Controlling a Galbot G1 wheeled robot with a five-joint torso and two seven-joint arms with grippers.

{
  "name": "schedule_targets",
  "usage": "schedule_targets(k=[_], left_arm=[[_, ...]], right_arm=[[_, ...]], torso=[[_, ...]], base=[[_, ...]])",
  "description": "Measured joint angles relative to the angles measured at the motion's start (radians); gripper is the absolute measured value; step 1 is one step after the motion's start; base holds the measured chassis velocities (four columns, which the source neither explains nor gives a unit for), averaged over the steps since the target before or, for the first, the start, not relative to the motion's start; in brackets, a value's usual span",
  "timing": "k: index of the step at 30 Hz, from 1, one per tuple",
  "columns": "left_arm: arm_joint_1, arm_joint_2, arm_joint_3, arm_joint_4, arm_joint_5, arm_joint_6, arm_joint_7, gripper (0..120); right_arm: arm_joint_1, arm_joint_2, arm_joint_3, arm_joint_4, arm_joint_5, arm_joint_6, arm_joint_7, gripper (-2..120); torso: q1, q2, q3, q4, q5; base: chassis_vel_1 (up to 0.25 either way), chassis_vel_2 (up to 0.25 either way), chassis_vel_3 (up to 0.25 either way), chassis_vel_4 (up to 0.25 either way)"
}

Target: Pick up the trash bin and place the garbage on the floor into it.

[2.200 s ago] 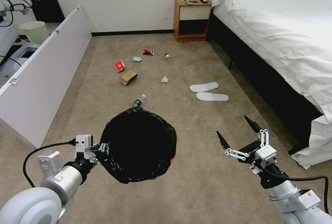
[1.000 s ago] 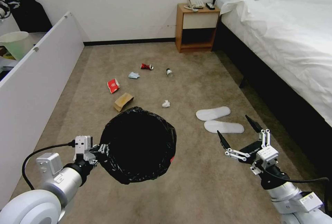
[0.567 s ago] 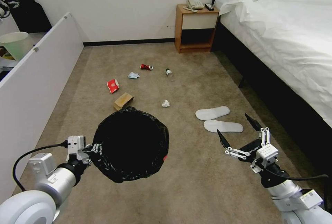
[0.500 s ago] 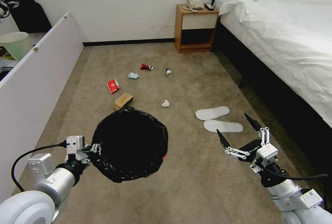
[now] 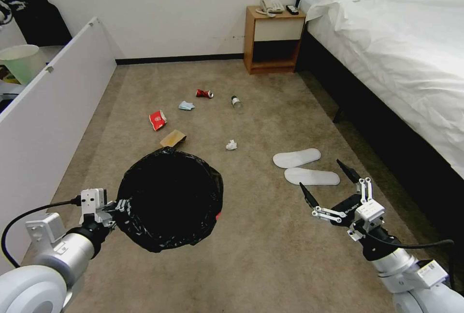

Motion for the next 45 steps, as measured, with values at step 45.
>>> schedule_targets(k=[45], left_arm=[[-0.007, -0.032, 0.021, 0.017, 0.036, -0.007, -0.004, 0]], right_arm=[[0.05, -0.038, -0.041, -0.058, 0.013, -0.002, -0.02, 100]], torso=[[0.0, 0.0, 0.0, -0.0002, 0.0]], base=[[0.017, 0.017, 0.017, 0.017]])
